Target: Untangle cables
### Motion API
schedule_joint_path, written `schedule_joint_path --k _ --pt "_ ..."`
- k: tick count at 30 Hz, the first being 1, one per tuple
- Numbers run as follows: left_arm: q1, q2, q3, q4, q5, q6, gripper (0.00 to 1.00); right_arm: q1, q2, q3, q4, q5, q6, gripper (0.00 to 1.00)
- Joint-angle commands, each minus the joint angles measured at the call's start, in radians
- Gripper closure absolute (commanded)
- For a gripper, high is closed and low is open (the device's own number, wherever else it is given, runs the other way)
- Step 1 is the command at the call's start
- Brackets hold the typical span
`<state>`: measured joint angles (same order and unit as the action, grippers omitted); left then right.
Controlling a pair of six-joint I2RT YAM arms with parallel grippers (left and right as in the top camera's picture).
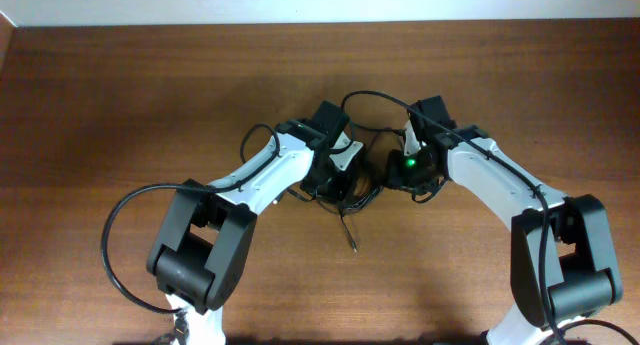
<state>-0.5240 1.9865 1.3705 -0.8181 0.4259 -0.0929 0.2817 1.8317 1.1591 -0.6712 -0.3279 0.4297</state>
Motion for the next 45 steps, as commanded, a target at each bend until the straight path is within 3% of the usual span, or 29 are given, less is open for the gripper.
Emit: schedule_joint_path --k 1,18,22,36,41,44,45 --pt "0.0 -0.018 0.017 0.003 -0.094 0.019 0.85 0.037 0.008 -0.02 0.042 0.02 -0.003 0.67" --pt "0.0 -0.018 -0.018 0.061 -0.145 0.003 0.84 0.088 0.01 -0.073 0.13 0.091 0.05 0.67" --pt "-0.001 -0.018 -0.078 0.142 -0.146 -0.004 0.84 0.088 0.016 -0.084 0.164 0.108 0.05 0.71" --pt "-0.021 -0.017 -0.079 0.178 -0.162 -0.014 0.83 0.088 0.038 -0.131 0.231 0.146 0.05 0.77" --pt "-0.023 -0.016 -0.079 0.18 -0.161 -0.014 0.75 0.087 0.067 -0.132 0.221 0.23 0.053 0.78" --pt "-0.023 -0.016 -0.079 0.182 -0.174 -0.015 0.55 0.087 0.077 -0.131 0.18 0.316 0.129 0.81" --pt "-0.023 -0.016 -0.079 0.182 -0.188 -0.015 0.53 0.085 0.077 -0.127 0.169 0.324 0.129 0.82"
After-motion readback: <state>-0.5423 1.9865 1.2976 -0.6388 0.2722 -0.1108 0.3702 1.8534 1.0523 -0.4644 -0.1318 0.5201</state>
